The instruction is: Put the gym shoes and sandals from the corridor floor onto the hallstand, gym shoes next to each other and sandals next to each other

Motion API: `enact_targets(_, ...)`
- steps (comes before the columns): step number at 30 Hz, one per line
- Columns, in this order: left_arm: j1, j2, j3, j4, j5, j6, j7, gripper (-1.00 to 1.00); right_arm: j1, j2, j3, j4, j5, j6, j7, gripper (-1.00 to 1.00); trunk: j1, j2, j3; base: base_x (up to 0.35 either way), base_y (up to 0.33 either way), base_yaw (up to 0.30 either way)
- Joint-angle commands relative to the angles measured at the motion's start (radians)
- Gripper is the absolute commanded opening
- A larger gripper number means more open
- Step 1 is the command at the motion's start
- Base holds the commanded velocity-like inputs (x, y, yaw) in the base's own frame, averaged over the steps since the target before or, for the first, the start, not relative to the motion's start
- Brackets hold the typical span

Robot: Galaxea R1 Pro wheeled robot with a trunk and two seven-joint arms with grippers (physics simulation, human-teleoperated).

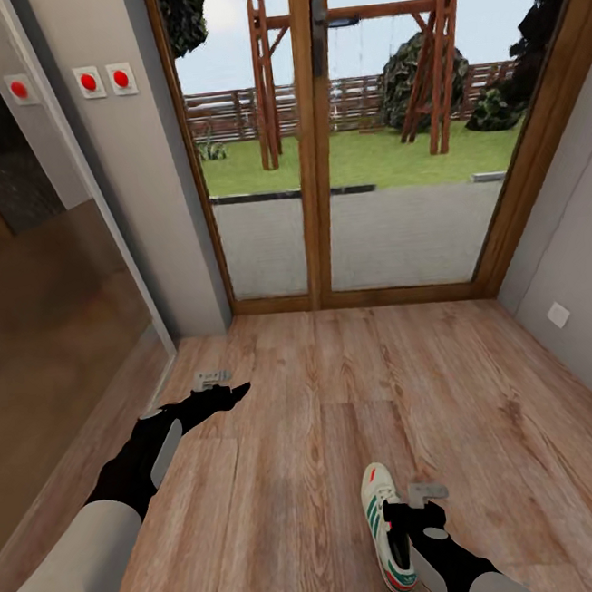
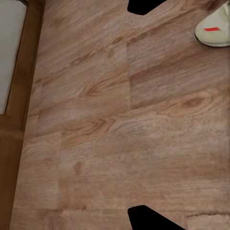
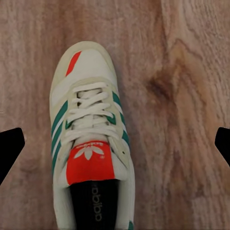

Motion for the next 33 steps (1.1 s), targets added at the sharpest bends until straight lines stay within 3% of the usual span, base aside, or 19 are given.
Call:
enact_targets(1,0.000,0.001,-0.003,-0.001,0.011,0.008,0.001,1.00,-0.001,0.001,-0.008,0.001,0.006,-0.004,-0.001,1.00,0.000,-0.001,-0.006,0.000,0.000,0.191)
enact_targets(5,0.000,0.001,-0.003,-0.001,0.011,0.008,0.001,1.00,-0.001,0.001,-0.008,0.001,0.006,-0.004,-0.001,1.00,0.002,-0.002,-0.026,0.000,0.000,0.203)
enact_targets(16,0.000,0.000,-0.003,-0.001,0.011,0.008,0.001,1.00,-0.001,0.001,-0.008,0.000,0.006,-0.004,-0.001,1.00,0.002,-0.002,-0.029,0.000,0.000,0.040)
enact_targets(27,0.000,-0.001,-0.003,-0.001,0.011,0.008,0.001,1.00,-0.001,0.001,-0.008,0.000,0.001,-0.004,-0.001,1.00,0.007,-0.004,-0.086,0.000,0.000,0.001)
enact_targets(33,0.000,0.000,-0.003,-0.001,0.011,0.008,0.001,1.00,-0.001,0.001,-0.008,0.000,0.000,-0.004,-0.001,1.00,0.007,-0.004,-0.090,0.000,0.000,0.000)
